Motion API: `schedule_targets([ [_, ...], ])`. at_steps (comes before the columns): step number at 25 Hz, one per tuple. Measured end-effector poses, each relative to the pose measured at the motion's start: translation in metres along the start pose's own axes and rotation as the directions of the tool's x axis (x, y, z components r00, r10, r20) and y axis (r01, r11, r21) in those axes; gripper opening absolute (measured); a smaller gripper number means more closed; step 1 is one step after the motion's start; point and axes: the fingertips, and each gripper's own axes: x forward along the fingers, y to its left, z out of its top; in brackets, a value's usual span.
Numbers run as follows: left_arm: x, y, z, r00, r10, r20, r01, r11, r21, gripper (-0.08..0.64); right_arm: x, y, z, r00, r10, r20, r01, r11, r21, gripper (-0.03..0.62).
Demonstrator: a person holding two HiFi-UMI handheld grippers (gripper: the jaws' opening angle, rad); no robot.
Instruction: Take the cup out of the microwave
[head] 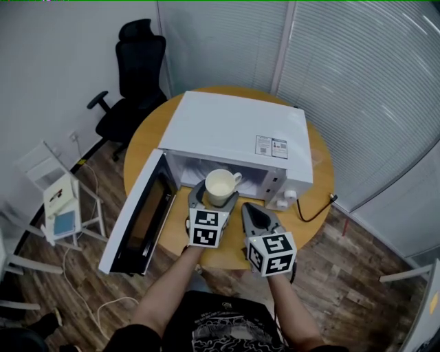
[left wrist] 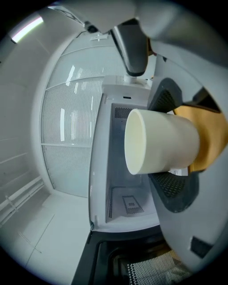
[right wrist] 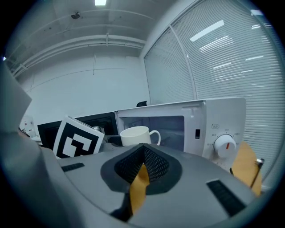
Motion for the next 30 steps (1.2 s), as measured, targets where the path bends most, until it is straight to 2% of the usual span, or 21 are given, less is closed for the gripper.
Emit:
schedule_targets([
  [11,-0.057,-0.028,0.006,0.999,0.040,0.025,-0.040,0.999,-0.009,0.416,-0.035,0.009,-0.004,1.000,0.024,0.015,-0.024,1.000,-0.010,0.015],
  [30,-0.131,-0.064,0.019,0.987,0.142,0.070,-0.141,0.990,-0.026,0.416,-0.089,0.028,0.000,0.992,0.123,0.036,-0.119,0.988,-0.096,0.015],
])
